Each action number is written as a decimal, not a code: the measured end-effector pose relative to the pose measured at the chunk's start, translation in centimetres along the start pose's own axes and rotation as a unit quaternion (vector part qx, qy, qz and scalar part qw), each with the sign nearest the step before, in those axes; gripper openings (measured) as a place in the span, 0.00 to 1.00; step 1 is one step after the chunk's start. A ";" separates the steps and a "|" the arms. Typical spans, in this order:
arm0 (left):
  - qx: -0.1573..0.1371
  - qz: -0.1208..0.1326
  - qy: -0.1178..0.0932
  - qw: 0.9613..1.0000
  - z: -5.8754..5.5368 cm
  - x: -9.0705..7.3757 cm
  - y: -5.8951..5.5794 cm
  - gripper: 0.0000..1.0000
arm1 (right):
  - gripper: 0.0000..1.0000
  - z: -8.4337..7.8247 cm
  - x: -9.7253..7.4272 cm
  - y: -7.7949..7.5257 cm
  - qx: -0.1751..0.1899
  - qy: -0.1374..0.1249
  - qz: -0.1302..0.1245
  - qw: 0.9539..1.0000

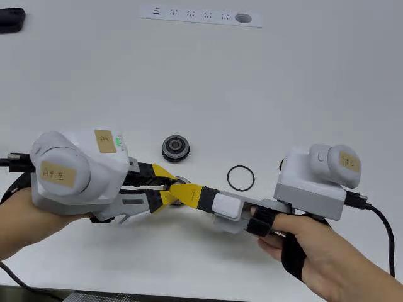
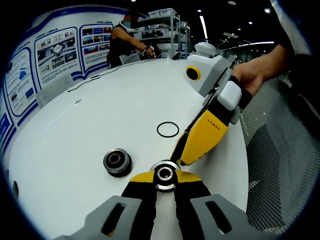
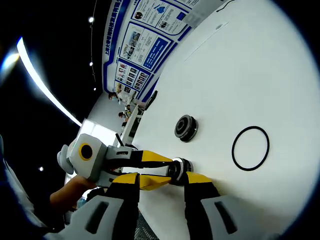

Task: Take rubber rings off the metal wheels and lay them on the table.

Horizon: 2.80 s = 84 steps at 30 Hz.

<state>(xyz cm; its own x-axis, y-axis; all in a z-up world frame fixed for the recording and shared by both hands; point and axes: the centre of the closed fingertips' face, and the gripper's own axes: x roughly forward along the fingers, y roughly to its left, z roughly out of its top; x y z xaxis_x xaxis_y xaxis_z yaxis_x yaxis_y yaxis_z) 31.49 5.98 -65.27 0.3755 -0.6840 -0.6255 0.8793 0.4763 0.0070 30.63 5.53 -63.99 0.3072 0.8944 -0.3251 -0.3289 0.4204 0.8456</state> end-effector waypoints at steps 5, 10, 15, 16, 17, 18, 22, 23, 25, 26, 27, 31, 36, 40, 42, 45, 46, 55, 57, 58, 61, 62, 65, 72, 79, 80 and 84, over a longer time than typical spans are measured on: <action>-0.001 0.000 -0.001 1.000 0.0 0.0 0.0 0.13 | 0.24 0.0 0.1 -1.1 -0.007 0.003 -0.021 1.000; -0.002 0.000 -0.001 1.000 0.0 0.0 0.0 0.13 | 0.08 0.1 0.2 -2.6 0.001 0.004 -0.043 0.999; -0.002 0.000 -0.001 1.000 0.0 0.0 0.0 0.13 | 0.03 0.2 0.1 -3.0 0.006 0.005 -0.048 0.999; -0.001 -0.001 -0.001 1.000 -0.1 0.0 0.0 0.13 | 0.03 0.3 0.1 -2.9 0.006 0.004 -0.048 0.999; -0.001 -0.001 -0.001 1.000 -0.1 0.0 0.0 0.13 | 0.02 0.3 0.1 -2.9 0.005 0.005 -0.047 0.999; -0.001 -0.001 0.000 1.000 -0.1 0.0 0.0 0.13 | 0.02 0.3 0.1 -2.9 0.005 0.006 -0.047 0.999; -0.002 -0.001 0.000 1.000 -0.1 0.0 0.1 0.13 | 0.02 0.3 0.2 -2.9 0.008 0.009 -0.050 0.999; -0.003 -0.001 0.000 1.000 -0.1 0.0 0.1 0.13 | 0.01 0.3 0.2 -2.9 0.006 0.009 -0.052 0.999; -0.002 -0.001 0.001 1.000 -0.1 0.0 0.1 0.13 | 0.01 0.3 0.2 -2.8 0.000 0.010 -0.053 0.999; -0.002 -0.001 0.001 1.000 -0.1 0.0 0.1 0.13 | 0.01 0.3 0.2 -2.7 -0.002 0.011 -0.055 0.998; -0.002 -0.002 0.002 1.000 -0.1 0.0 0.1 0.13 | 0.01 0.3 0.2 -2.6 -0.002 0.011 -0.056 0.998; -0.001 -0.004 0.002 1.000 -0.2 0.0 0.1 0.12 | 0.01 0.4 0.2 -2.5 -0.013 0.016 -0.060 0.998; 0.001 -0.004 0.003 1.000 -0.2 0.0 0.1 0.12 | 0.01 0.3 0.3 -2.3 -0.037 0.024 -0.066 0.997; 0.000 -0.004 0.003 1.000 -0.2 0.0 0.1 0.12 | 0.01 0.3 0.4 -2.3 -0.052 0.027 -0.070 0.996; 0.001 -0.004 0.003 1.000 -0.2 0.0 0.1 0.12 | 0.01 0.3 0.4 -2.2 -0.063 0.029 -0.073 0.995; 0.002 -0.004 0.003 1.000 -0.2 -0.1 0.1 0.12 | 0.01 0.3 0.4 -2.2 -0.076 0.031 -0.075 0.994; 0.002 -0.004 0.003 1.000 -0.2 -0.1 0.1 0.12 | 0.01 0.3 0.4 -2.1 -0.082 0.032 -0.076 0.993; 0.001 -0.004 0.003 1.000 -0.2 -0.1 0.1 0.12 | 0.01 0.3 0.5 -2.0 -0.128 0.037 -0.082 0.988; 0.001 -0.004 0.003 1.000 -0.2 -0.1 0.1 0.12 | 0.01 0.3 0.5 -1.9 -0.135 0.039 -0.082 0.987; 0.001 -0.004 0.003 1.000 -0.2 -0.1 0.1 0.12 | 0.01 0.2 0.5 -1.8 -0.142 0.039 -0.081 0.986; 0.001 -0.004 0.003 1.000 -0.2 -0.1 0.1 0.12 | 0.01 0.2 0.6 -1.6 -0.162 0.041 -0.081 0.983; 0.001 -0.004 0.003 1.000 -0.2 -0.1 0.1 0.12 | 0.01 0.2 0.6 -1.7 -0.164 0.042 -0.082 0.982; 0.000 -0.003 0.003 1.000 -0.2 -0.1 0.1 0.12 | 0.01 0.2 0.6 -1.7 -0.167 0.044 -0.082 0.981; 0.001 -0.004 0.002 1.000 -0.2 -0.1 0.1 0.12 | 0.01 0.2 0.7 -1.6 -0.191 0.046 -0.087 0.977; 0.000 -0.003 0.001 1.000 -0.2 0.0 0.1 0.12 | 0.01 0.2 0.7 -1.6 -0.203 0.048 -0.086 0.974; 0.000 -0.003 0.001 1.000 -0.2 0.0 0.1 0.12 | 0.01 0.2 0.7 -1.6 -0.205 0.049 -0.086 0.974; -0.001 -0.003 0.001 1.000 -0.2 0.0 0.1 0.12 | 0.01 0.2 0.8 -1.5 -0.207 0.050 -0.085 0.973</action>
<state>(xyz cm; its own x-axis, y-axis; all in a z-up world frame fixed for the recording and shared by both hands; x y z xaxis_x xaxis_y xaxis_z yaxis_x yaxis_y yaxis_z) 31.53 6.17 -65.38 0.3691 -0.6864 -0.6266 0.8815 0.4722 0.0020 31.56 5.63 -65.46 0.3079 0.8079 -0.5025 -0.6187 0.5713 0.5393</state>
